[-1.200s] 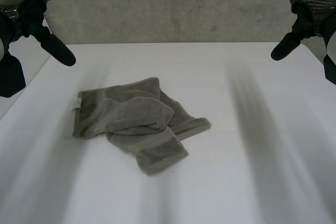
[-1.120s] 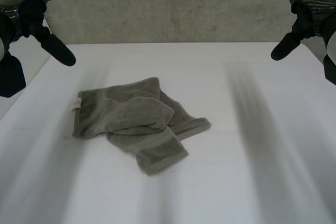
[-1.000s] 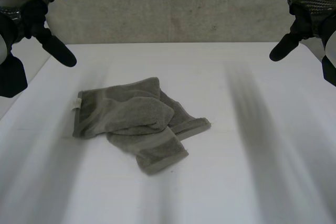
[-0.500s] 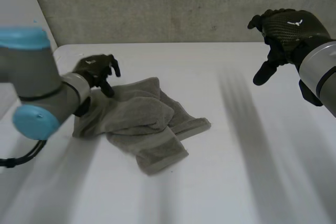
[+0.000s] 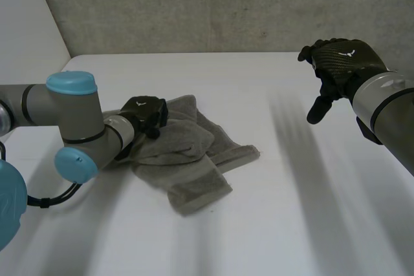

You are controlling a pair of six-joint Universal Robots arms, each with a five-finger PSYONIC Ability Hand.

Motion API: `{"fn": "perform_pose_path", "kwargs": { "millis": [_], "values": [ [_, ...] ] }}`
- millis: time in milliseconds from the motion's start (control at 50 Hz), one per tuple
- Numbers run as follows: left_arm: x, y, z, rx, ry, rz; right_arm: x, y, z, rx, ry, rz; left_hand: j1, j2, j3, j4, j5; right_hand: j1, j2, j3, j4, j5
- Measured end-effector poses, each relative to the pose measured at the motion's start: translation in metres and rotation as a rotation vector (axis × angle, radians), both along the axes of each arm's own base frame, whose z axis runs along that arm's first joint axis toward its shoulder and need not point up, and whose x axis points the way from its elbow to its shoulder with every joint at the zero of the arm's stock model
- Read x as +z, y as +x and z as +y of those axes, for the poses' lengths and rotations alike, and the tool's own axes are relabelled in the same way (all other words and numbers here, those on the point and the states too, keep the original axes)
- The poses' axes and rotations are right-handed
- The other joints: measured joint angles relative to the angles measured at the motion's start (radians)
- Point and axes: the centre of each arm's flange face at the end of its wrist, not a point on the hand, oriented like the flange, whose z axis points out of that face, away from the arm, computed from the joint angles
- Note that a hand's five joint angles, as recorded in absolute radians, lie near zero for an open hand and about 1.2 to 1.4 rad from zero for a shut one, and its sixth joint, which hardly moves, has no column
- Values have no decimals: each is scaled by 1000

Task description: Fold the towel.

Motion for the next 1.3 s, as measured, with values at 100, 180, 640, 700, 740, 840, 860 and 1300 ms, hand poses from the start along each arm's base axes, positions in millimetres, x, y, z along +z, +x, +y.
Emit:
{"fn": "perform_pose_path", "kwargs": {
  "millis": [100,180,640,700,740,840,860,1300],
  "values": [
    [10,-3,3,-8,-22,-3,-2,0,-1,1,6,1,108,139,139,138,130,0,0,0,0,0],
    [37,-4,9,-8,-73,9,-3,1,-2,2,9,-1,114,148,148,147,139,0,0,0,0,0],
    [49,1,23,1,-91,1,-14,3,-9,1,42,13,-395,-399,-397,-399,-396,0,0,0,0,0],
    [31,-2,14,1,-70,-8,-16,3,-10,0,45,15,-425,-436,-433,-435,-432,0,0,0,0,0],
    [29,-3,13,1,-70,-9,-17,3,-10,0,45,16,-425,-436,-434,-437,-433,0,0,0,0,0],
    [19,-7,2,-1,-71,-7,-22,4,-11,1,57,22,-434,-446,-444,-447,-443,0,0,0,0,0],
    [17,-8,1,-2,-70,-7,-23,4,-11,1,59,23,-436,-449,-446,-448,-444,0,0,0,0,0],
    [24,-19,-13,13,-137,-5,-42,7,-15,12,99,74,104,128,124,125,116,0,0,0,0,0]
  ]
}}
